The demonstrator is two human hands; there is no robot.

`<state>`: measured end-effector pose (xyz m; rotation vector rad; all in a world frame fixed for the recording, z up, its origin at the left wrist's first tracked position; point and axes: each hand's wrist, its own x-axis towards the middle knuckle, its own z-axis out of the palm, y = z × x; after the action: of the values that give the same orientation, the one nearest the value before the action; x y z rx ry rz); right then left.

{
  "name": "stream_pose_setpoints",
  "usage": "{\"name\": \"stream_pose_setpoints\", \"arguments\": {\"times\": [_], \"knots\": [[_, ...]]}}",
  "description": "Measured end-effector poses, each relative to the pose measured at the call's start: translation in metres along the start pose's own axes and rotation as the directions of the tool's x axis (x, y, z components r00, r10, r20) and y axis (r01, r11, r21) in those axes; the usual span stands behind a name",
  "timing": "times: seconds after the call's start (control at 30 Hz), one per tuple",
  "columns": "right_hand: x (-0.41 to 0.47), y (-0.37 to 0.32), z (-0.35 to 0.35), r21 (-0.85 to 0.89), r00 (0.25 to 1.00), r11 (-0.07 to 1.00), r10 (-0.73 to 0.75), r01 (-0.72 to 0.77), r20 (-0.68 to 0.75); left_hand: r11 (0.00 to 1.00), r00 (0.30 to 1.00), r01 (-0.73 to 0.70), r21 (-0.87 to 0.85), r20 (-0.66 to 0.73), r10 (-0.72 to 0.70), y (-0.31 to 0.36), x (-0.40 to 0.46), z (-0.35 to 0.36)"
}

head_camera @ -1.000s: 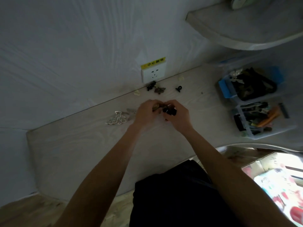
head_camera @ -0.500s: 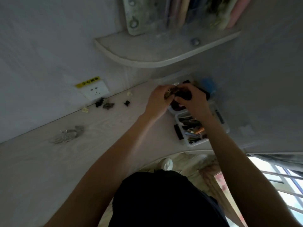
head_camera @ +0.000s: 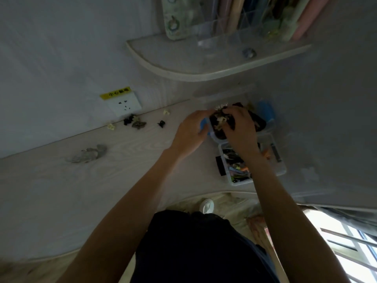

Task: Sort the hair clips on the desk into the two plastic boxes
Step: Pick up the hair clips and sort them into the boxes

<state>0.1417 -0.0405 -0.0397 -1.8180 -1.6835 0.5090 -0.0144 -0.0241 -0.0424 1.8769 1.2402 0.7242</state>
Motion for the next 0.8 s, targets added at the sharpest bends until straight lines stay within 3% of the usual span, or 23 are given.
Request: {"name": "stream_pose_setpoints", "arguments": {"times": [0.13, 0.23, 0.33, 0.47, 0.57, 0.67, 0.8], "knots": [[-0.019, -0.04, 0.035, 0.04, 0.987, 0.99, -0.141, 0.138, 0.079, 0.991, 0.955, 0.055, 0.12, -0.296, -0.017, -0.047, -0.054, -0.043], [-0.027, -0.066, 0.076, 0.037, 0.958, 0.986, -0.168, 0.164, 0.232, 0.939, 0.888, 0.251, 0.237, -0.443, -0.125, -0.093, -0.102, -0.084], [-0.014, -0.08, 0.12, -0.053, 0.926, 0.99, -0.101, 0.129, 0.363, 0.873, 0.823, 0.417, 0.253, -0.513, -0.244, -0.136, -0.14, -0.128], [0.02, -0.089, 0.161, -0.228, 0.869, 0.973, 0.135, -0.026, 0.477, 0.751, 0.785, 0.579, 0.317, -0.465, -0.408, -0.181, -0.169, -0.171], [0.045, -0.087, 0.176, -0.302, 0.835, 0.951, 0.224, -0.073, 0.503, 0.716, 0.794, 0.6, 0.358, -0.376, -0.477, -0.2, -0.174, -0.189], [0.057, -0.089, 0.192, -0.329, 0.811, 0.944, 0.209, -0.022, 0.546, 0.743, 0.82, 0.572, 0.347, -0.249, -0.515, -0.211, -0.171, -0.2], [0.042, -0.111, 0.219, -0.235, 0.83, 0.971, 0.158, -0.034, 0.534, 0.793, 0.857, 0.513, 0.329, -0.153, -0.491, -0.216, -0.162, -0.204]]}}
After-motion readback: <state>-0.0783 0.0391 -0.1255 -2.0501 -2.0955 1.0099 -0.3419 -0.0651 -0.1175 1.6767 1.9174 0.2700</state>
